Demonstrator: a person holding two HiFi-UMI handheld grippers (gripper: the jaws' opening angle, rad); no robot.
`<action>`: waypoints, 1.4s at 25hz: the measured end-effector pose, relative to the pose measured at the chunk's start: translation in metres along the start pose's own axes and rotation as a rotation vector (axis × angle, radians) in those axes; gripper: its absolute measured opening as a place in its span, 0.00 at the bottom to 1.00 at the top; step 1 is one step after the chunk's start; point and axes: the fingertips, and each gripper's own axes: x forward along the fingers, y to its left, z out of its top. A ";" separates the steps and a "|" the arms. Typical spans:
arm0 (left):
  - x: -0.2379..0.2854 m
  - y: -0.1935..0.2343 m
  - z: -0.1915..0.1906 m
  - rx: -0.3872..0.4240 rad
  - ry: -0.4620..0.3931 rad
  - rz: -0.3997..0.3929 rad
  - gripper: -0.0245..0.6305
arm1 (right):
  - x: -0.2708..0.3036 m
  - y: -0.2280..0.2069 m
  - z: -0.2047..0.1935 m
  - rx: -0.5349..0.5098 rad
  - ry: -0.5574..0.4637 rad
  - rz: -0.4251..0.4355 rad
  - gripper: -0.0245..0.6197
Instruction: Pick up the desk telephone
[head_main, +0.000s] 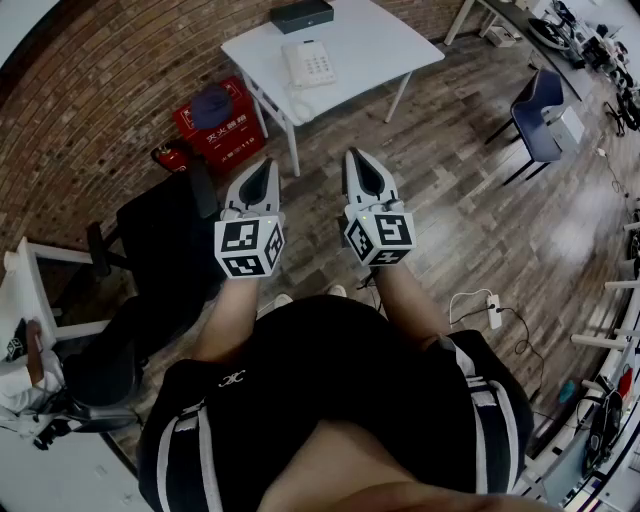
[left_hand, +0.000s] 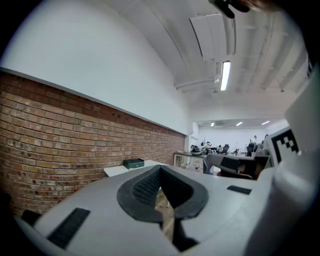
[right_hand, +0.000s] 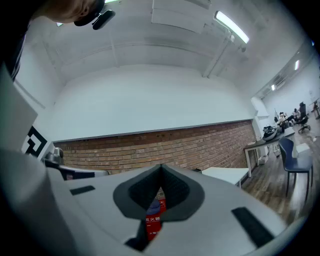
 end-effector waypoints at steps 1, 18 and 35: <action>0.000 0.002 0.002 -0.003 -0.004 0.004 0.04 | 0.001 0.001 0.002 -0.006 -0.002 -0.005 0.04; 0.021 -0.007 -0.004 -0.006 0.019 0.019 0.04 | -0.003 -0.028 0.003 0.007 -0.010 -0.023 0.04; 0.050 -0.052 -0.013 -0.020 0.014 0.038 0.04 | -0.002 -0.067 -0.006 0.009 0.033 0.067 0.04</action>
